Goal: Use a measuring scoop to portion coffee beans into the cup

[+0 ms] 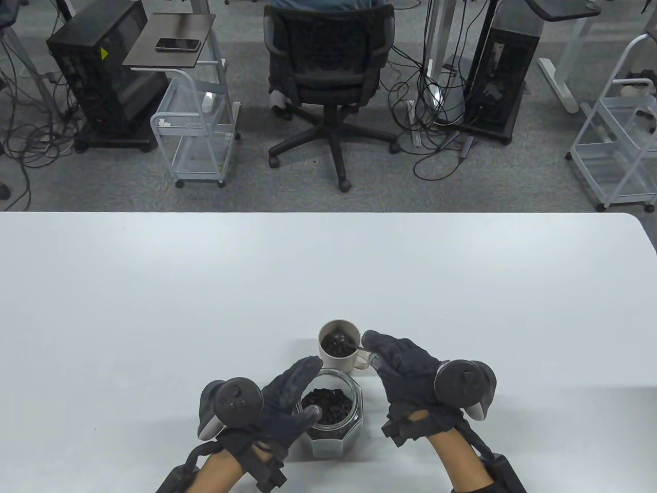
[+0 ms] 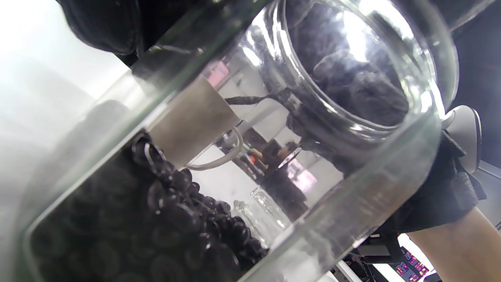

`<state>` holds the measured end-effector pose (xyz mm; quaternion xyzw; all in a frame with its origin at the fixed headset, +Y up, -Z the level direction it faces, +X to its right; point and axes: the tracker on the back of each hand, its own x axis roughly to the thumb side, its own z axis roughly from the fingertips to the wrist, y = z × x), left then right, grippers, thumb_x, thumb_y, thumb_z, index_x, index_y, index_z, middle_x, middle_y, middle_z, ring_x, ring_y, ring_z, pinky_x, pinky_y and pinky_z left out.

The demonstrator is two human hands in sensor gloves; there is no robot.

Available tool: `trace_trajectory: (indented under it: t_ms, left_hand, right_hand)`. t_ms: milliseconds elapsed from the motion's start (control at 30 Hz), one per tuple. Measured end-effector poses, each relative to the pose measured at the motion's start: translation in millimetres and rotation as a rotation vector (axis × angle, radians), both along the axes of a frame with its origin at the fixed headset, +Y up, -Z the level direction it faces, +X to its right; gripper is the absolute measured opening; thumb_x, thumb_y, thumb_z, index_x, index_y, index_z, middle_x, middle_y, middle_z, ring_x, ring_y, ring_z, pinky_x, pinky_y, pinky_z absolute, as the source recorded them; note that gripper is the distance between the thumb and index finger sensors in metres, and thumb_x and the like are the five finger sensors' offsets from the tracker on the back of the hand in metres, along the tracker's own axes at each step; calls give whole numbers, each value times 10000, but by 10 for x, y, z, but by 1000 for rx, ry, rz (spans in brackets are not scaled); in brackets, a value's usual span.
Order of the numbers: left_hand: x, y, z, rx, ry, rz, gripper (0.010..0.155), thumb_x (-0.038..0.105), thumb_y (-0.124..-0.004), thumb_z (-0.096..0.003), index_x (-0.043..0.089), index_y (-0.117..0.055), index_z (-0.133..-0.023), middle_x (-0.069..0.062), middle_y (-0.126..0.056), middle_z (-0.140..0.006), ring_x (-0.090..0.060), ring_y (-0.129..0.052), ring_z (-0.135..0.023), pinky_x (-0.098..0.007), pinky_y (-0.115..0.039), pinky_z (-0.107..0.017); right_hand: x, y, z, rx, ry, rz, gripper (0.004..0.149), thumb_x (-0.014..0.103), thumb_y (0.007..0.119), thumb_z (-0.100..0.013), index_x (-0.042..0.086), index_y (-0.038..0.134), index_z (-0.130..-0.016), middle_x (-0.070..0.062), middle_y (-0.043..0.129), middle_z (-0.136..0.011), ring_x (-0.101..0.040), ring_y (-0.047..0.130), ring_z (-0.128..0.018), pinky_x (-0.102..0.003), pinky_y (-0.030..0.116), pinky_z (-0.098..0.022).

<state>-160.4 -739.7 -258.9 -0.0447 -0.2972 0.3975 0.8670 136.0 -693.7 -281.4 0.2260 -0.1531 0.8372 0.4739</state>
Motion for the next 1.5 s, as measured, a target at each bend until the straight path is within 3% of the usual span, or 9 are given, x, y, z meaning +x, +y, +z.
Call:
trace_trajectory:
  t_ms: [1067,1333,1500]
  left_hand:
    - [-55,32,-22,-5,-3,31,868,738,-569,-434,256,-371,-1128,-174,-478,-1176,-528,-674,-1002,-686,-576,-663]
    - [-407,267,-69,87,145,31,859,733,-573,-440,265,-375,-1132,-174,-483,-1181,-515,-668,-1018,-681,-576,-671]
    - [-592,341,-88,184,312,-144,844,724,-577,-443,270,-396,-1131,-148,-506,-1181,-512,-677,-1017,-675,-584,-673]
  right_hand:
    - [659,280,44,31,-175,-538,432,336,781,-509,142,821,-893,-235,902,-777,-459,993,-541,-543,787,-414]
    - [924,305,64,34,-310,-599,422,313,792,-498,130,837,-876,-245,906,-774,-462,1019,-552,-547,810,-413]
    - [1074,342,77,57,-371,-543,409,272,814,-478,127,859,-858,-266,895,-785,-490,1038,-574,-562,838,-399]
